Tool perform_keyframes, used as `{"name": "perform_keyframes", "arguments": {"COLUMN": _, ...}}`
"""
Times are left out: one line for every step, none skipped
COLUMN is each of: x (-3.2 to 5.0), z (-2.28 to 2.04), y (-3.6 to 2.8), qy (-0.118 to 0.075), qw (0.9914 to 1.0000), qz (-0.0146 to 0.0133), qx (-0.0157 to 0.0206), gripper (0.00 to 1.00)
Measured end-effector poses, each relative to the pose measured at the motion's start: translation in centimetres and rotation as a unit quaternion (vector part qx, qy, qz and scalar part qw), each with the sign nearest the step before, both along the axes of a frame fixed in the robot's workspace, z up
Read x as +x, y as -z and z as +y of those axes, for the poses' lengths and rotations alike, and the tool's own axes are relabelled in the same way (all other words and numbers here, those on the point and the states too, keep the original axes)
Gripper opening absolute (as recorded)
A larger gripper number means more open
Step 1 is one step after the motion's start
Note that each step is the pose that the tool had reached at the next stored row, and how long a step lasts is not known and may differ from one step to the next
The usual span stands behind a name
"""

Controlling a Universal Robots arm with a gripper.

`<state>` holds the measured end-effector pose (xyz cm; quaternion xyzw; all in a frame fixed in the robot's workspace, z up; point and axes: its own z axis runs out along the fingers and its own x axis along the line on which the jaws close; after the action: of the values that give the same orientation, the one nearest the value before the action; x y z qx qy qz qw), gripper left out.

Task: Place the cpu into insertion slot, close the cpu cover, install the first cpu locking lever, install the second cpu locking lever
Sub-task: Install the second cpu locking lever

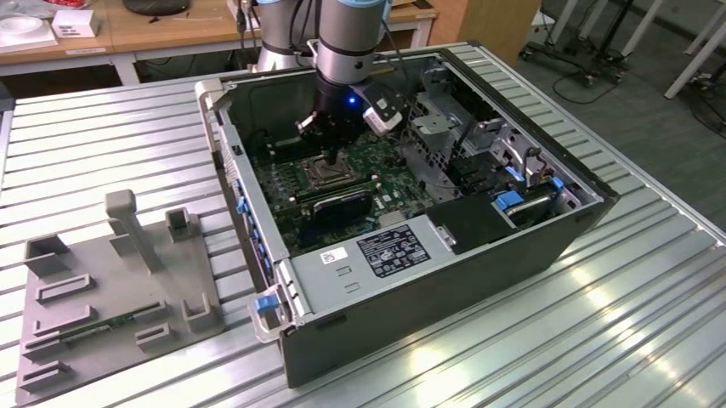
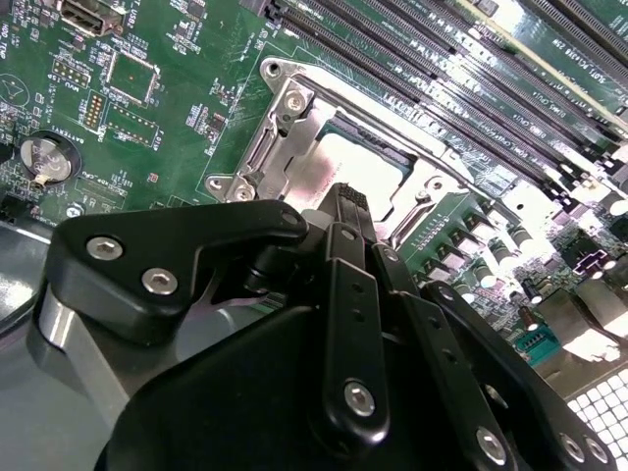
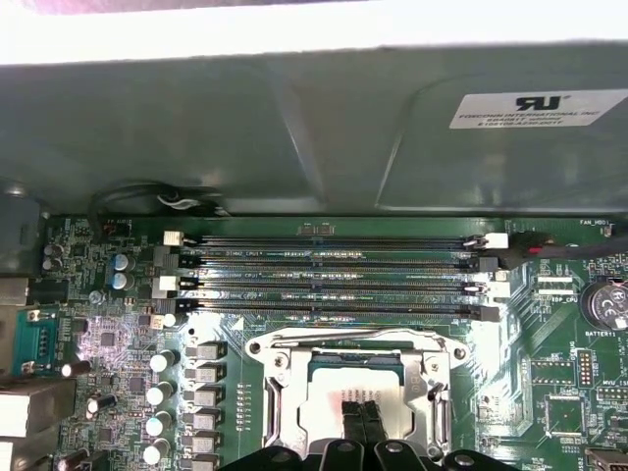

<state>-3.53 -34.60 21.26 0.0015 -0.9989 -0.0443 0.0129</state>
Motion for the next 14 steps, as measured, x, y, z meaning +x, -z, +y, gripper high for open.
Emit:
{"name": "perform_keyframes", "arguments": {"x": 0.0, "z": 0.0, "y": -0.02, "qy": 0.0, "qw": 1.0, "qz": 0.0, "qx": 0.0, "gripper": 0.11}}
{"name": "perform_keyframes", "arguments": {"x": 0.0, "z": -0.01, "y": -0.07, "qy": 0.0, "qw": 1.0, "qz": 0.0001, "qx": -0.0003, "gripper": 0.11}}
{"name": "perform_keyframes", "arguments": {"x": 0.0, "z": -0.01, "y": -0.15, "qy": 0.0, "qw": 1.0, "qz": 0.0001, "qx": -0.0002, "gripper": 0.11}}
{"name": "perform_keyframes", "arguments": {"x": 0.0, "z": 0.0, "y": -0.21, "qy": 0.0, "qw": 1.0, "qz": 0.0, "qx": 0.0, "gripper": 0.11}}
{"name": "perform_keyframes", "arguments": {"x": 0.0, "z": 0.0, "y": -0.27, "qy": 0.0, "qw": 1.0, "qz": 0.0, "qx": -0.0001, "gripper": 0.11}}
{"name": "perform_keyframes", "arguments": {"x": 0.0, "z": 0.0, "y": -0.27, "qy": 0.0, "qw": 1.0, "qz": 0.0, "qx": 0.0, "gripper": 0.11}}
{"name": "perform_keyframes", "arguments": {"x": 0.0, "z": 0.0, "y": -0.27, "qy": 0.0, "qw": 1.0, "qz": 0.0, "qx": 0.0, "gripper": 0.11}}
{"name": "perform_keyframes", "arguments": {"x": 0.0, "z": 0.0, "y": -0.27, "qy": 0.0, "qw": 1.0, "qz": 0.0, "qx": 0.0, "gripper": 0.11}}
{"name": "perform_keyframes", "arguments": {"x": 0.0, "z": 0.0, "y": -0.28, "qy": 0.0, "qw": 1.0, "qz": 0.0, "qx": -0.0004, "gripper": 0.11}}
{"name": "perform_keyframes", "arguments": {"x": 0.0, "z": 0.0, "y": -0.28, "qy": 0.0, "qw": 1.0, "qz": 0.0, "qx": -0.0008, "gripper": 0.11}}
{"name": "perform_keyframes", "arguments": {"x": 0.0, "z": 0.0, "y": -0.28, "qy": 0.0, "qw": 1.0, "qz": 0.0, "qx": -0.0009, "gripper": 0.11}}
{"name": "perform_keyframes", "arguments": {"x": 0.0, "z": 0.0, "y": -0.28, "qy": 0.0, "qw": 1.0, "qz": 0.0, "qx": -0.0009, "gripper": 0.11}}
{"name": "perform_keyframes", "arguments": {"x": 0.0, "z": 0.0, "y": -0.28, "qy": 0.0, "qw": 1.0, "qz": 0.0, "qx": -0.0009, "gripper": 0.11}}
{"name": "perform_keyframes", "arguments": {"x": 0.0, "z": 0.0, "y": -0.28, "qy": 0.0, "qw": 1.0, "qz": 0.0, "qx": -0.0009, "gripper": 0.11}}
